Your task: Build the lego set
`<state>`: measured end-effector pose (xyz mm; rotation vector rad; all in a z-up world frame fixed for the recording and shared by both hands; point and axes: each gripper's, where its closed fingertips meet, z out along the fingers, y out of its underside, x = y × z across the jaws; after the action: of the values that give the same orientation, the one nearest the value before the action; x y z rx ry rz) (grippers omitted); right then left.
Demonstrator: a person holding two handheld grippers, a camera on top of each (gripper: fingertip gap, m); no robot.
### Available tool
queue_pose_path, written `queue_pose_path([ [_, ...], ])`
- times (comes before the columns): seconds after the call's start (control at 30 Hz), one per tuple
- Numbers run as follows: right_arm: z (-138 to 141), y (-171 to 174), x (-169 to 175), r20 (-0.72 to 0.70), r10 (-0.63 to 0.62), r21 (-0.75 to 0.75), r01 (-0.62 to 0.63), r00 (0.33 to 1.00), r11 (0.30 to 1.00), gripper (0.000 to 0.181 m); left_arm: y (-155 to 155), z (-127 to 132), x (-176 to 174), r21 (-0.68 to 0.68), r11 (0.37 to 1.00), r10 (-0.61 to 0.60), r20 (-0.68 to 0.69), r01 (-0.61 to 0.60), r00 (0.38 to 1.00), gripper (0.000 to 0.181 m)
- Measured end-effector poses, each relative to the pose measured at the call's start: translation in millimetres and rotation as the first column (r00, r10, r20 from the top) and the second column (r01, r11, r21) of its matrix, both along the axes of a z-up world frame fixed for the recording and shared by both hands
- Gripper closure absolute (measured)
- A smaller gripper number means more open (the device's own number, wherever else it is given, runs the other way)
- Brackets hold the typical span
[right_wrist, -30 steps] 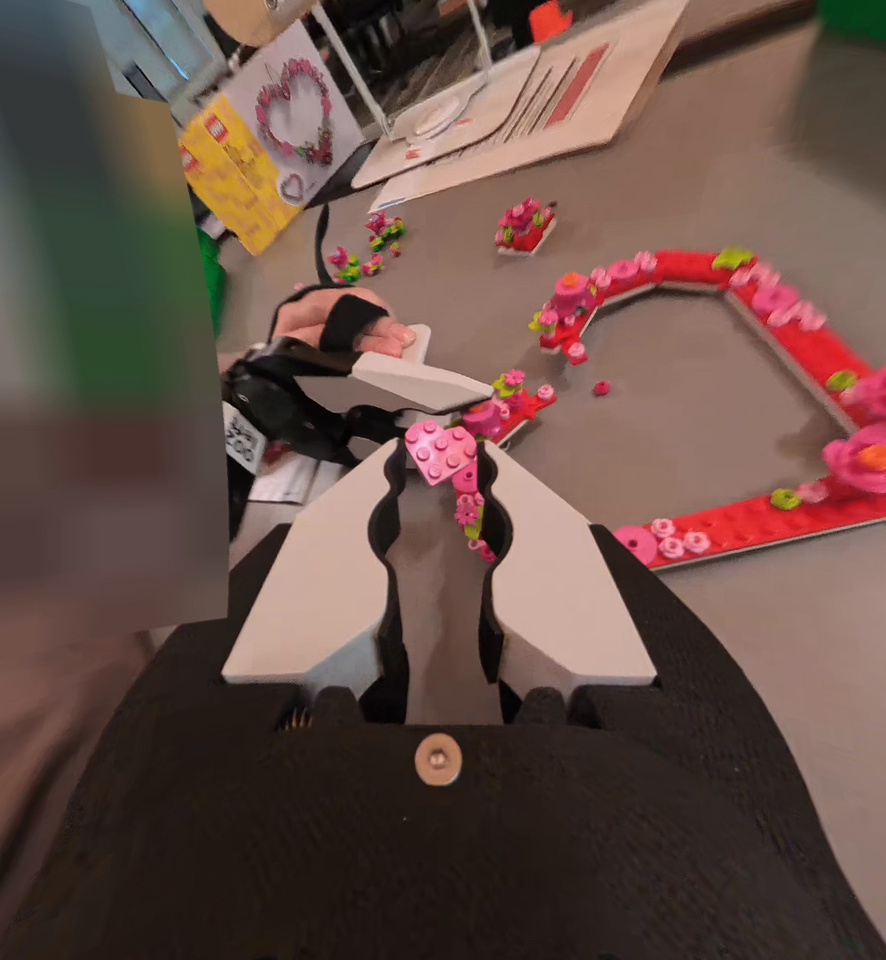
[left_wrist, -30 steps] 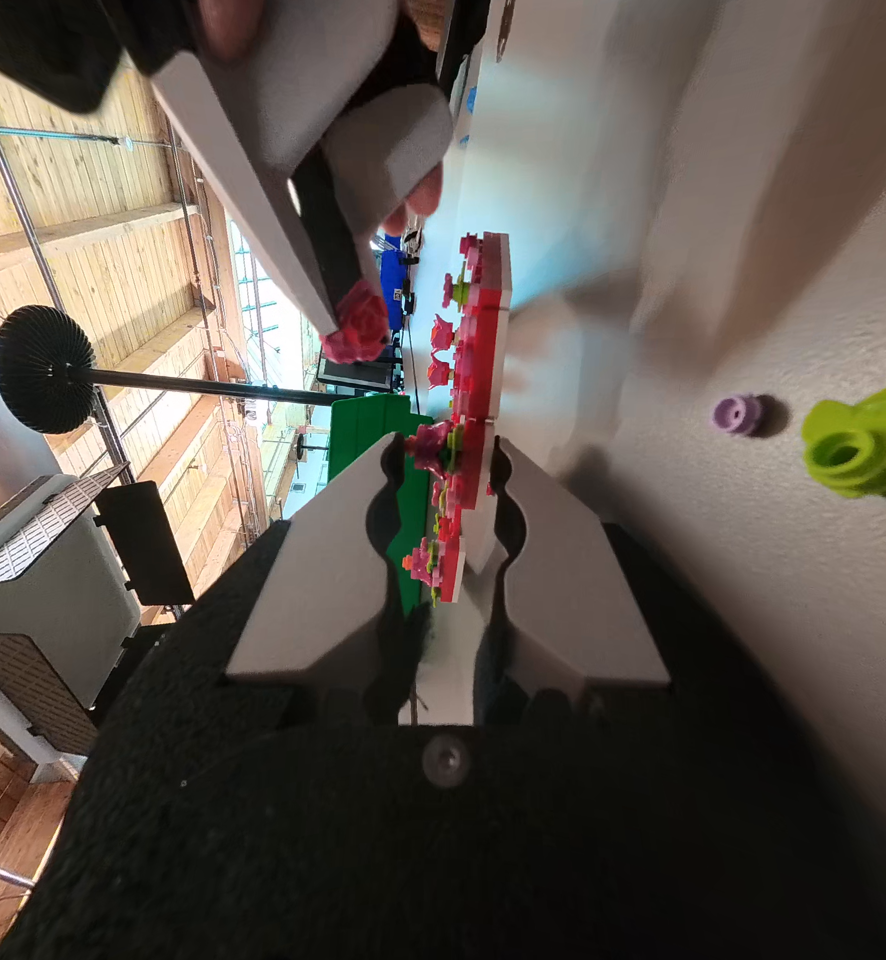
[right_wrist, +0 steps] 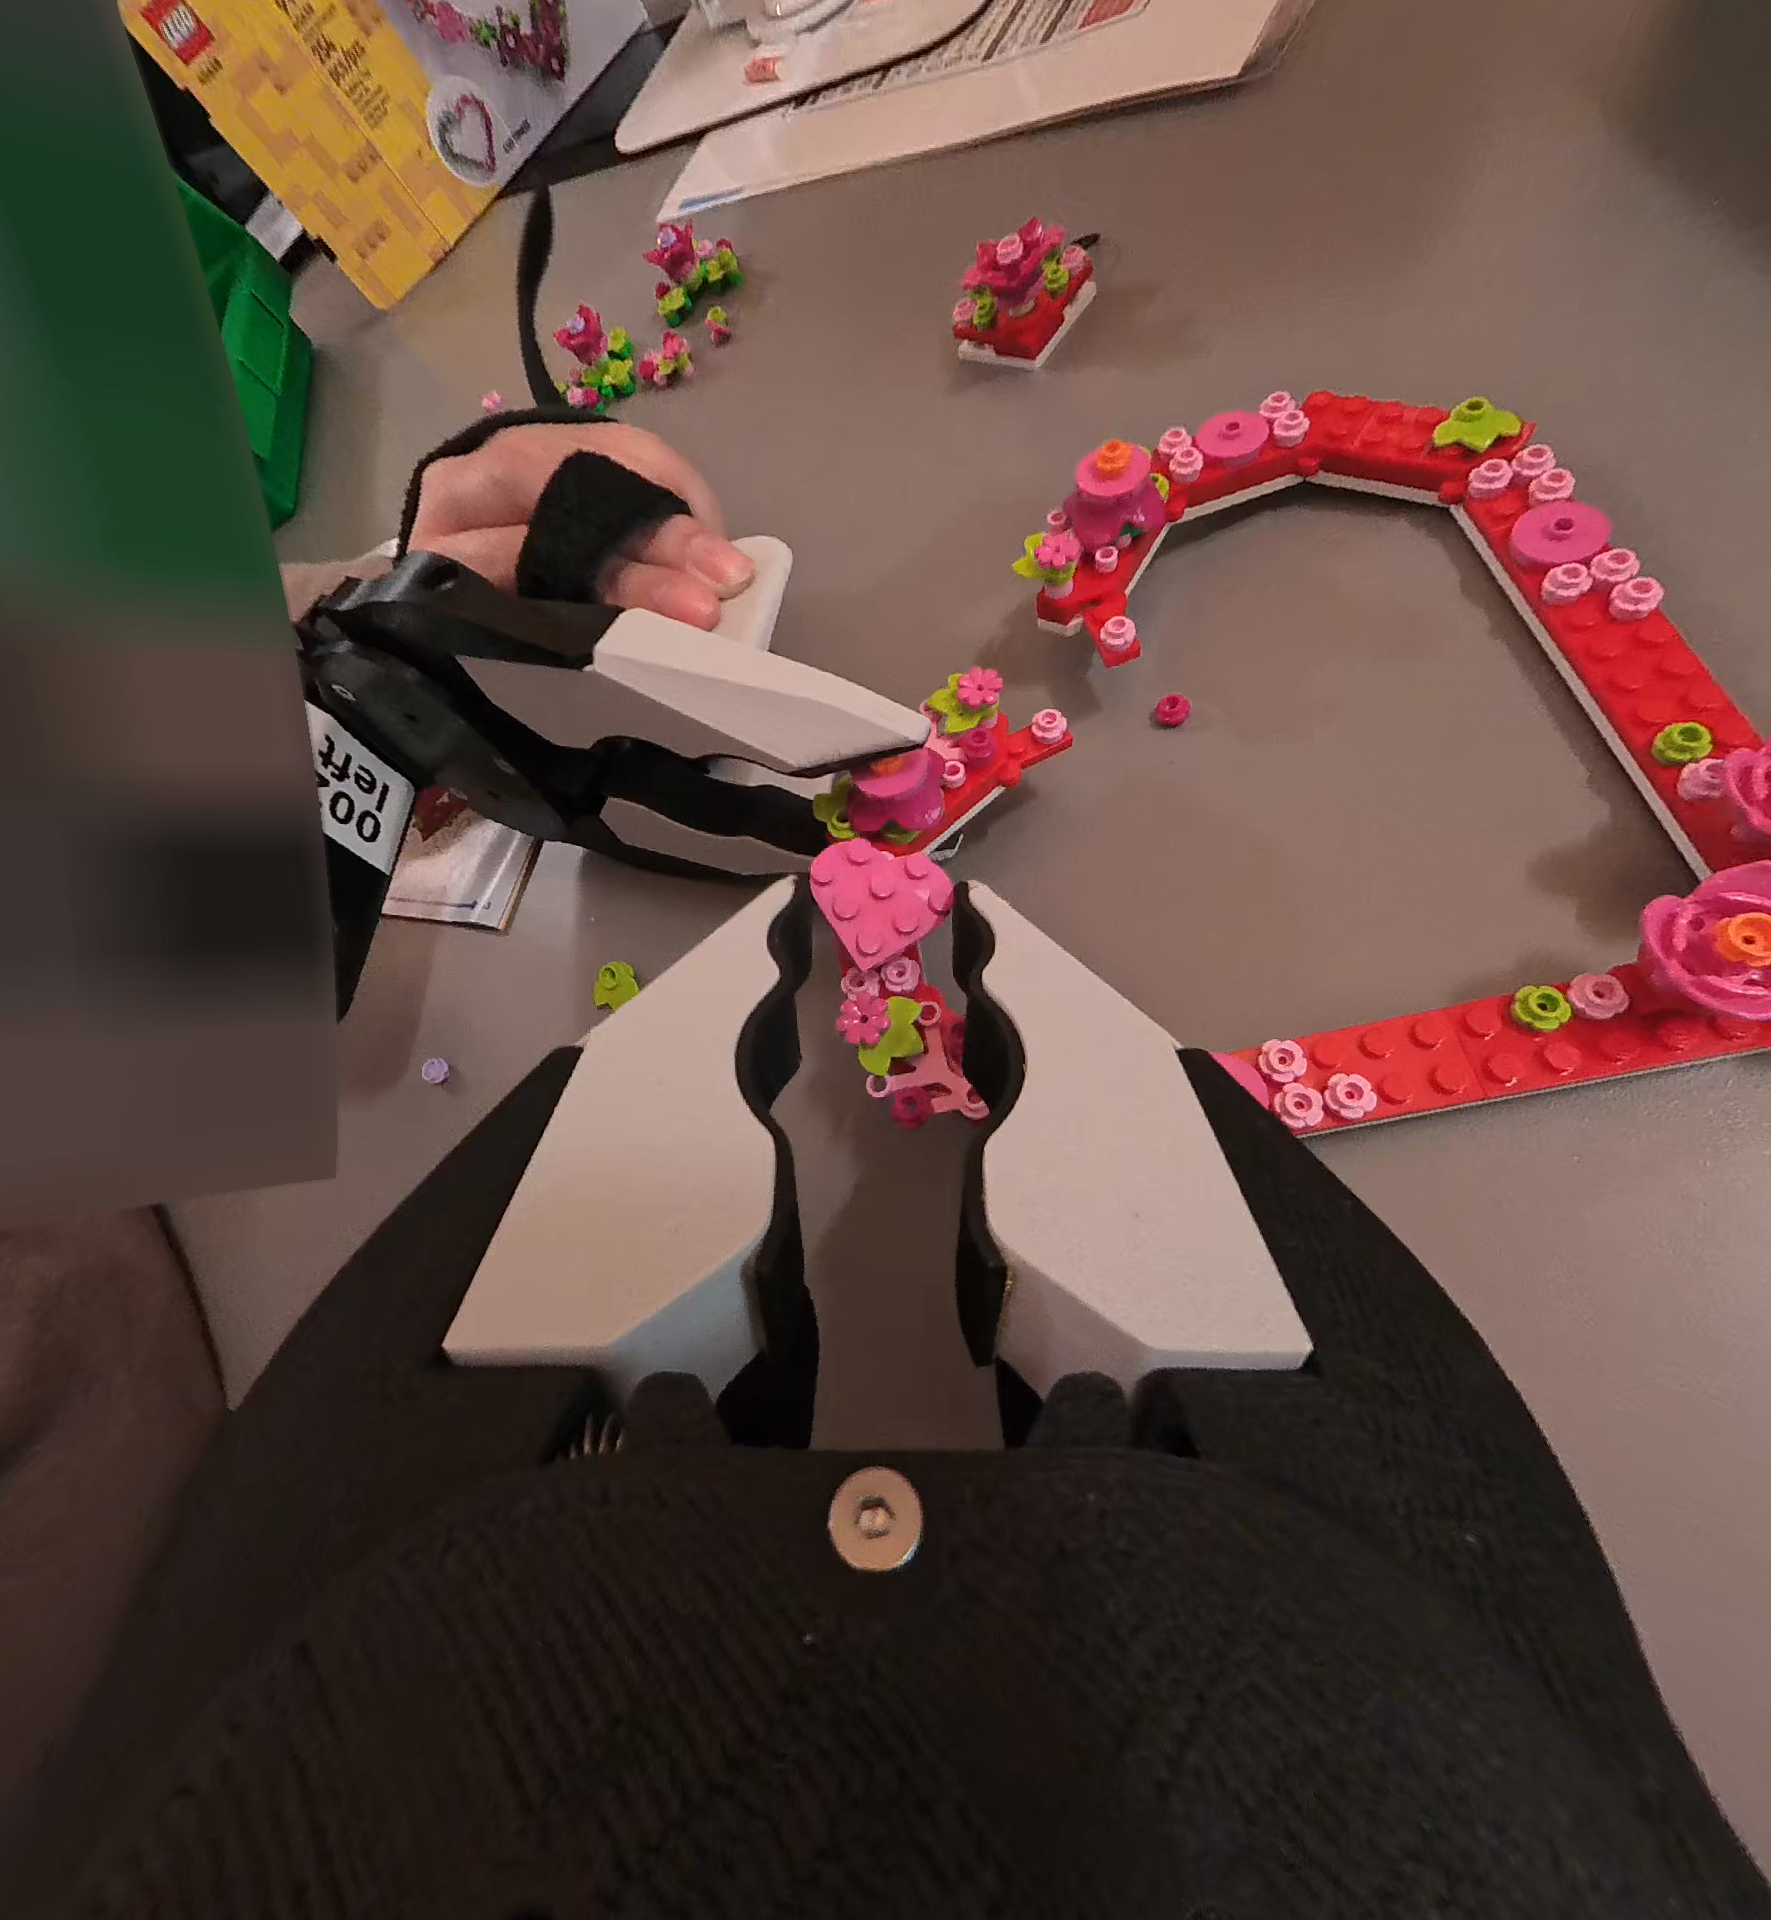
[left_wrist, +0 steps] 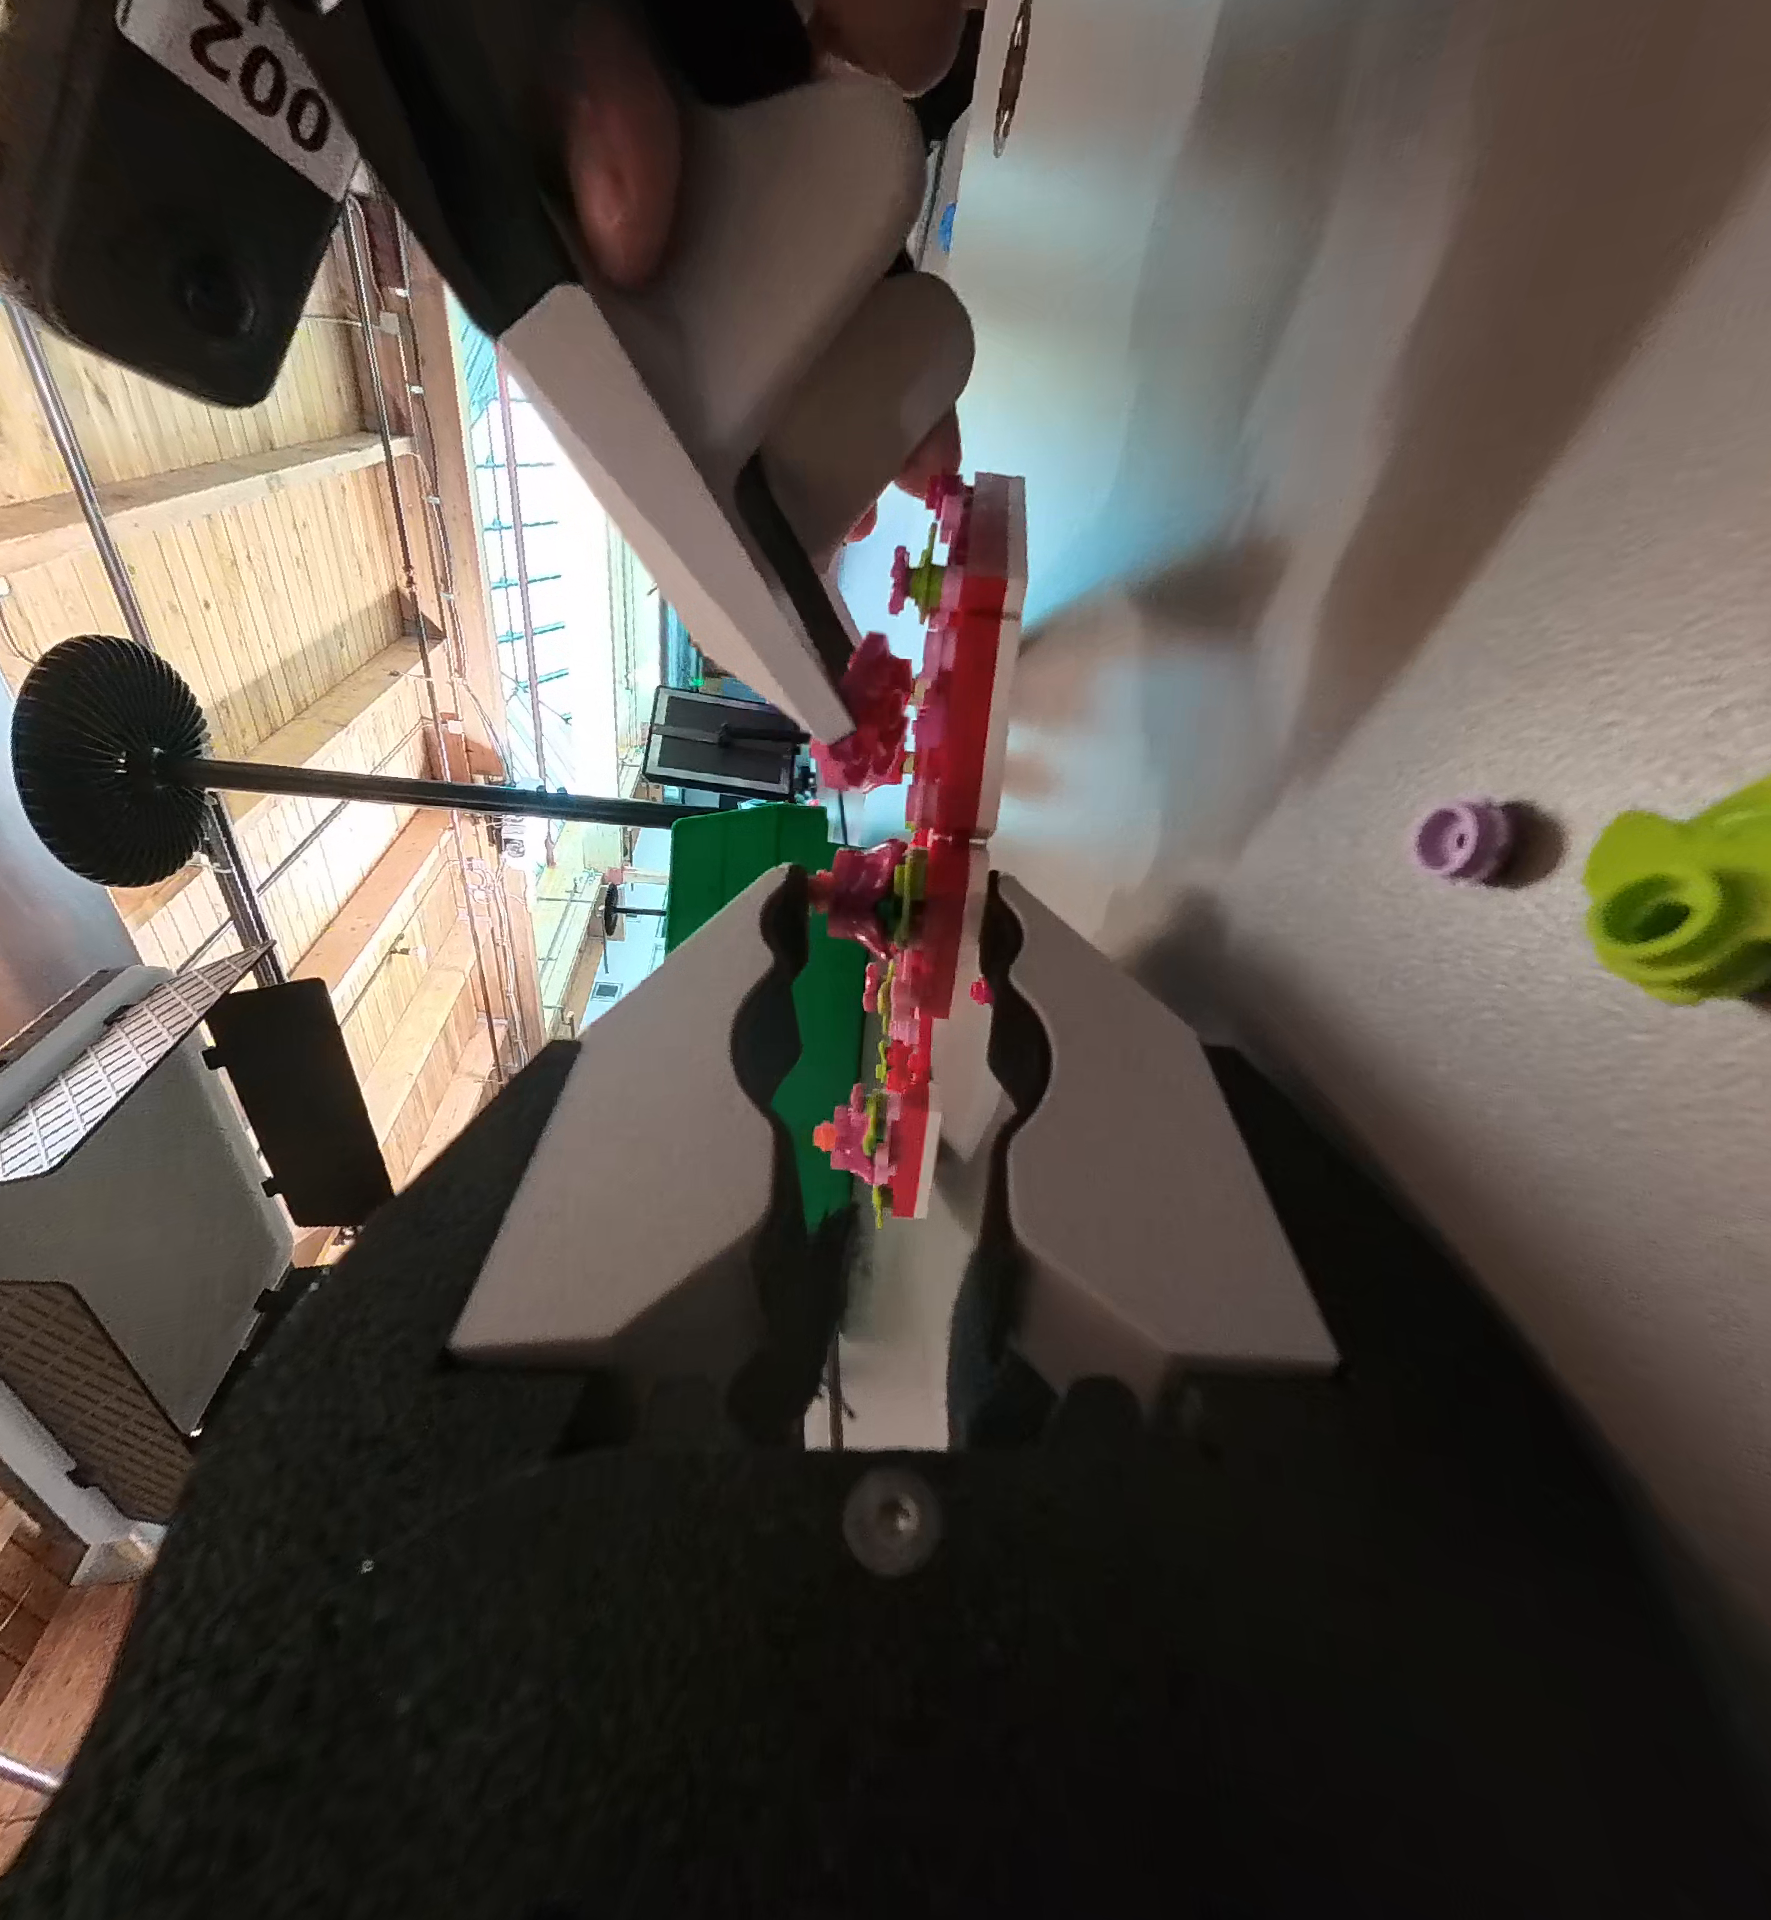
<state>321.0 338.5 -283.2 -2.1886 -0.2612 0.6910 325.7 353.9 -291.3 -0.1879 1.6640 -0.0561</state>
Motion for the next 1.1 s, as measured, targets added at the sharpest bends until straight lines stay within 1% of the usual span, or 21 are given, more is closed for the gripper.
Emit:
queue_pose_path([
  [0.1,-0.4,-0.4,-1.7,0.023,0.01,0.005,-0.01,1.0,1.0,0.156,-0.1,0.2,0.0,0.004,1.0,-0.001,0.002,0.001,1.0,0.151],
  [0.27,-3.0,-0.1,-3.6,0.105,0.025,0.035,-0.029,0.994,0.999,0.156,-0.3,0.3,-0.1,0.006,1.0,-0.001,0.003,0.001,1.0,0.151],
  [0.43,-3.7,0.2,-3.8,0.109,0.015,0.033,-0.019,0.994,0.999,0.156,-0.6,0.2,-0.2,0.008,1.0,-0.003,0.002,0.003,1.0,0.151],
  [0.53,-4.2,1.1,-3.4,0.15,0.01,0.054,-0.018,0.989,0.998,0.156,-1.1,0.2,0.0,0.009,1.0,-0.004,0.001,0.004,1.0,0.151],
  [0.73,-4.4,-1.6,-5.8,0.255,0.048,0.112,-0.079,0.966,0.991,0.156,-3.2,0.1,-0.3,0.012,1.0,-0.013,0.0,0.013,1.0,0.151],
  [0.97,-4.4,-3.5,-6.1,0.264,0.078,0.122,-0.113,0.961,0.986,0.156,-4.3,-0.1,-0.3,0.014,1.0,-0.017,-0.001,0.017,1.0,0.151],
  [1.1,-5.4,-3.3,-6.9,0.302,0.095,0.128,-0.139,0.948,0.982,0.156,-4.7,-0.3,-0.4,0.015,1.0,-0.017,-0.004,0.017,1.0,0.151],
])
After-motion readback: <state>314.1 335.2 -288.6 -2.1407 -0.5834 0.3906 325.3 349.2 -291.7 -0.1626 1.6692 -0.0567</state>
